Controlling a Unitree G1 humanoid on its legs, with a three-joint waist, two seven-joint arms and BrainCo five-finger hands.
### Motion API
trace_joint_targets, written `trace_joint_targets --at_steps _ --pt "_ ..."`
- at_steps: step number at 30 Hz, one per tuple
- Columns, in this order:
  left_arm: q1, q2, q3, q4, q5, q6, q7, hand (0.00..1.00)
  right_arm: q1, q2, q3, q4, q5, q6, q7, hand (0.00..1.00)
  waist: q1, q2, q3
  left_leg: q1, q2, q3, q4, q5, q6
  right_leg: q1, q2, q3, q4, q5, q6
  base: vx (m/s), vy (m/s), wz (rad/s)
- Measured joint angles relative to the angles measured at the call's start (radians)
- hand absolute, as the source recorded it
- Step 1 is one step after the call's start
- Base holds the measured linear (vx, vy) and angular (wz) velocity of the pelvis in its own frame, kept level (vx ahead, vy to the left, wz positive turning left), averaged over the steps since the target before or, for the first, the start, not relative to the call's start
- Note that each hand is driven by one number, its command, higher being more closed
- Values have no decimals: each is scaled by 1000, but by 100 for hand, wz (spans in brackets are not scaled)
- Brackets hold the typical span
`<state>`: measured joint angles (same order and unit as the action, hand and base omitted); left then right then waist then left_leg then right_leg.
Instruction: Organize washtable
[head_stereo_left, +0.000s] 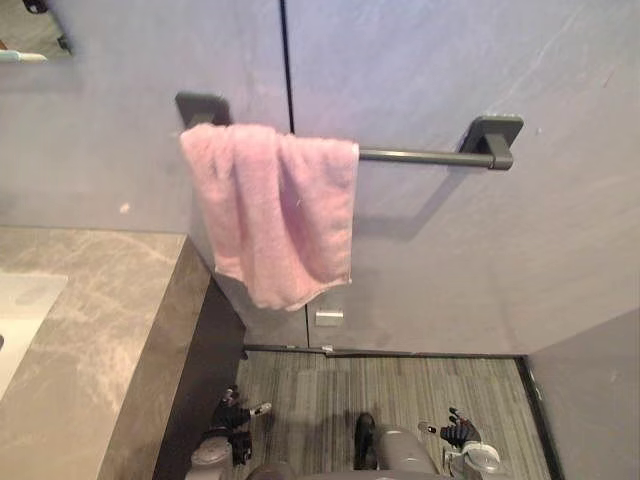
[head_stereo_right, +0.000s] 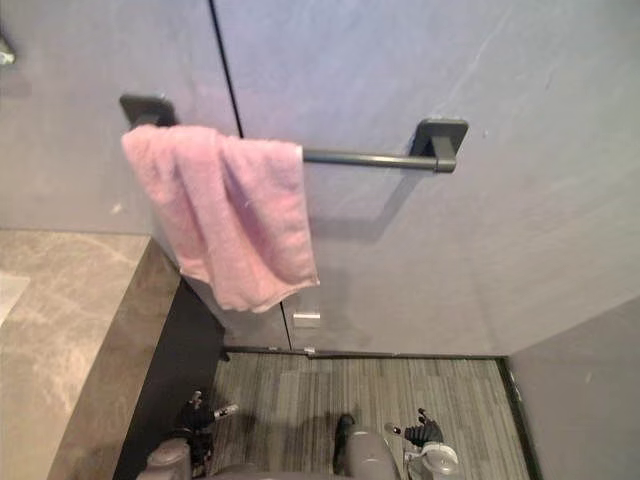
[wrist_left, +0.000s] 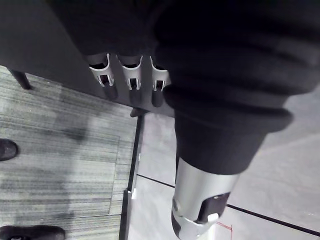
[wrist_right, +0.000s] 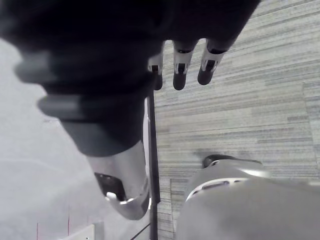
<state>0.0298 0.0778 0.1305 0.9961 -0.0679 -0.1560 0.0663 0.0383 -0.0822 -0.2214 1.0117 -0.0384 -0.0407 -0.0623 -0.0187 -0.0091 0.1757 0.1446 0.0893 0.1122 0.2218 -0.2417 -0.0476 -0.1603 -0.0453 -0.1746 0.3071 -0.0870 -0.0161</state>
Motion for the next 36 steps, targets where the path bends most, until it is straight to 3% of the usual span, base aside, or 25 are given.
trace_joint_targets --at_steps 3,5,8,10,12,14,20,29,33,36 --pt "-6 -24 14 -16 1 0 -1 0 23 6 -2 -20 9 0 -3 0 8 -3 3 -126 57 10 325 1 -57 79 15 -18 -37 -35 -13 222 -152 23" --pt "8 -41 23 -17 1 0 -1 0 32 15 4 -40 15 0 -4 0 19 -5 4 -181 111 61 436 -21 -53 137 28 -19 -61 -46 -21 180 -39 -11" --pt "7 -40 23 -18 1 1 -1 0 20 18 3 -51 31 -2 -5 0 30 -2 2 -215 102 54 294 -26 -41 144 22 12 -72 -42 -16 132 47 -31" --pt "8 -34 17 -9 0 1 0 0 15 12 -2 -40 31 -2 -11 0 34 19 -3 -196 76 6 64 88 -52 150 25 45 -89 -38 18 151 159 -36" --pt "9 -26 17 -5 0 0 1 0 25 24 -1 -39 31 -2 -12 0 32 4 -6 -167 54 13 21 100 -45 174 12 53 -130 -24 39 136 134 -10" --pt "10 -15 17 -5 0 0 0 0 39 27 -6 -37 30 -1 -12 0 32 -7 -8 -149 31 30 -3 103 -40 186 -9 64 -155 -16 51 109 134 -8" --pt "22 -8 -6 1 1 0 -1 0 43 22 -11 -12 30 -9 -13 0 29 -2 -12 -72 -2 39 -87 122 -24 239 -22 70 -200 -11 64 39 36 -3" --pt "30 16 -13 25 -11 -1 5 0 37 -8 -5 26 29 -10 -23 0 24 6 -28 -55 -5 20 -166 171 -25 246 -10 59 -244 18 56 -21 -17 3" --pt "46 24 -12 -56 -59 -6 29 0 37 -13 5 25 29 -16 -25 0 7 1 -29 -53 -12 -19 -188 197 -21 261 -12 27 -267 35 54 -85 -13 24" --pt "89 27 -11 -218 -80 -9 43 0 34 -25 28 18 28 -20 -26 0 9 1 -30 -53 -14 -29 -197 207 -19 262 -13 23 -275 45 55 -100 -5 7"
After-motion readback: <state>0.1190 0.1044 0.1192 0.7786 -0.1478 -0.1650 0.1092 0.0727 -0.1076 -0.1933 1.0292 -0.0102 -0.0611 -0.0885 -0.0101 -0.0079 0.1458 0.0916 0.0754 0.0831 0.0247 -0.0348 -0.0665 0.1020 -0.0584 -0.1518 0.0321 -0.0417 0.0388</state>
